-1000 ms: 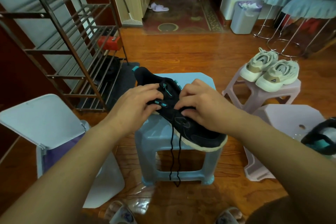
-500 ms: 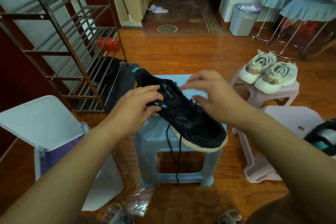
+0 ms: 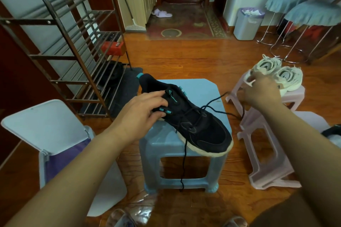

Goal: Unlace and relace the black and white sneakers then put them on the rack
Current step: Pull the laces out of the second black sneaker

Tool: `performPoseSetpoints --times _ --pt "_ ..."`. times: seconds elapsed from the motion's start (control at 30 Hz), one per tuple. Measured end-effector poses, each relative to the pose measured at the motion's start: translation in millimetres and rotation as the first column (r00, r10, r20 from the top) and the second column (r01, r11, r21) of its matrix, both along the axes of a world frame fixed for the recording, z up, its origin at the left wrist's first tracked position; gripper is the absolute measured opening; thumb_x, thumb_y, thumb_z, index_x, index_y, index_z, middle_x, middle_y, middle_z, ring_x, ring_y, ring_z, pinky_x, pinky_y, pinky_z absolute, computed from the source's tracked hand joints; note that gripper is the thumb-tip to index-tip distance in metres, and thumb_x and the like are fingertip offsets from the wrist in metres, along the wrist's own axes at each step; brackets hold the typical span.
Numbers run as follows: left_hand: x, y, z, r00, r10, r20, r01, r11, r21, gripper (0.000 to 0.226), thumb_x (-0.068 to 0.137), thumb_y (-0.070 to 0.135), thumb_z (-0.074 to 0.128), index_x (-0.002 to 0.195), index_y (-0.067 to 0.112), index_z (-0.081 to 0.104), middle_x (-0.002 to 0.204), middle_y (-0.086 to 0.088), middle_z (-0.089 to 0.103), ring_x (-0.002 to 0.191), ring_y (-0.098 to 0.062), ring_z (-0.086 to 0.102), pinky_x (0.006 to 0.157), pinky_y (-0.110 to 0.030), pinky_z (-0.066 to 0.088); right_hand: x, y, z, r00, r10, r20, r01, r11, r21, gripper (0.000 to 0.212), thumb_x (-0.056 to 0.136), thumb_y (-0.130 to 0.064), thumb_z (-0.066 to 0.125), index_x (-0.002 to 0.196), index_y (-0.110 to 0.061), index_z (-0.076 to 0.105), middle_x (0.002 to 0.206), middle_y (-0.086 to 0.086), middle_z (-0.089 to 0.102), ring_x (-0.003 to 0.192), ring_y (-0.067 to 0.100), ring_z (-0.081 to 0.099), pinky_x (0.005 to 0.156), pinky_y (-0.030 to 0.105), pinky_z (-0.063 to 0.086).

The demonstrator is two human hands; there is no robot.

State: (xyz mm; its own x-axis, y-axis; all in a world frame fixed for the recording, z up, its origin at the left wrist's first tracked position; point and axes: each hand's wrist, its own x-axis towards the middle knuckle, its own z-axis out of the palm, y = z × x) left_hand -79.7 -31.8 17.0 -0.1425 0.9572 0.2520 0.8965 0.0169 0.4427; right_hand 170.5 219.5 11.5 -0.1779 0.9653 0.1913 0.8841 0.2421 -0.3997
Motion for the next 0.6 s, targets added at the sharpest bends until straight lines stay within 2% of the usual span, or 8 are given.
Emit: performPoseSetpoints --times 0.1,0.13,0.2,0.27,0.4,0.47,0.53,0.6 --pt "-0.3 1.9 1.1 1.000 0.002 0.006 -0.002 1.000 -0.009 0.021 0.093 0.017 0.070 0.113 0.024 0.071 0.148 0.003 0.054 0.134 -0.018 0.050 0.112 -0.042 0.040 -24.4 -24.3 16.2 0.966 0.255 -0.035 -0.249 0.961 0.124 0.011 0.096 -0.019 0.059 0.104 -0.022 0.066 0.109 0.003 0.057 0.095 0.020 0.057 0.084 0.038 0.050" --pt "-0.6 2.7 1.2 1.000 0.001 0.008 -0.001 1.000 -0.009 0.021 0.093 0.018 0.070 0.113 0.025 0.071 0.149 0.004 0.054 0.134 -0.017 0.050 0.112 -0.042 0.040 -30.6 -34.4 21.9 0.917 0.399 -0.027 -0.394 0.913 0.102 0.013 0.095 -0.020 0.063 0.107 -0.024 0.068 0.109 0.000 0.054 0.097 0.016 0.053 0.085 0.034 0.045" --pt "0.1 3.4 1.6 1.000 0.002 0.005 -0.002 1.000 -0.009 0.021 0.093 0.018 0.070 0.113 0.025 0.071 0.149 0.004 0.053 0.135 -0.017 0.049 0.113 -0.040 0.037 -39.3 -61.3 24.9 0.752 0.659 0.006 -0.658 0.751 -0.051 0.023 0.093 -0.025 0.069 0.115 -0.030 0.067 0.113 -0.006 0.054 0.103 0.010 0.050 0.091 0.029 0.043" --pt "0.2 3.5 1.3 1.000 0.005 -0.006 -0.005 1.000 -0.007 0.021 0.093 0.018 0.071 0.113 0.024 0.071 0.149 0.004 0.054 0.135 -0.017 0.049 0.112 -0.039 0.037 -42.3 -84.0 17.8 0.608 0.793 0.026 -0.785 0.606 -0.127 0.026 0.093 -0.027 0.070 0.117 -0.032 0.064 0.113 -0.010 0.056 0.107 0.009 0.047 0.095 0.030 0.041" --pt "0.4 1.7 0.2 1.000 0.011 -0.014 -0.011 1.000 -0.004 0.021 0.092 0.016 0.073 0.112 0.023 0.072 0.147 0.002 0.055 0.133 -0.018 0.050 0.110 -0.036 0.037 -41.0 -88.6 17.4 0.577 0.816 -0.039 -0.815 0.572 -0.093 0.020 0.092 -0.037 0.068 0.112 -0.036 0.065 0.110 -0.010 0.053 0.107 0.011 0.045 0.094 0.031 0.039" --pt "1.1 1.3 -0.1 1.000 0.006 -0.021 -0.006 1.000 -0.001 0.021 0.091 0.015 0.073 0.111 0.022 0.072 0.146 0.001 0.056 0.133 -0.018 0.050 0.109 -0.035 0.036 -42.4 -90.9 16.3 0.569 0.823 -0.008 -0.818 0.564 -0.112 0.017 0.093 -0.033 0.069 0.109 -0.032 0.065 0.108 -0.007 0.052 0.106 0.012 0.046 0.093 0.032 0.040" --pt "1.4 0.9 0.5 1.000 0.005 -0.026 -0.005 1.000 0.001 0.021 0.092 0.015 0.072 0.111 0.022 0.072 0.146 0.001 0.056 0.133 -0.017 0.049 0.109 -0.034 0.035 -46.0 -94.5 12.8 0.569 0.822 0.000 -0.819 0.566 -0.096 0.006 0.094 -0.030 0.068 0.097 -0.028 0.064 0.101 -0.006 0.053 0.100 0.013 0.048 0.090 0.034 0.043" --pt "1.9 1.1 1.0 1.000 0.009 -0.022 -0.009 1.000 0.001 0.021 0.092 0.015 0.072 0.112 0.022 0.072 0.146 0.000 0.056 0.133 -0.018 0.050 0.109 -0.034 0.034 -49.2 -91.5 10.2 0.617 0.787 0.000 -0.787 0.617 -0.003 0.006 0.095 -0.029 0.065 0.090 -0.027 0.063 0.095 -0.007 0.055 0.096 0.014 0.049 0.085 0.034 0.043"
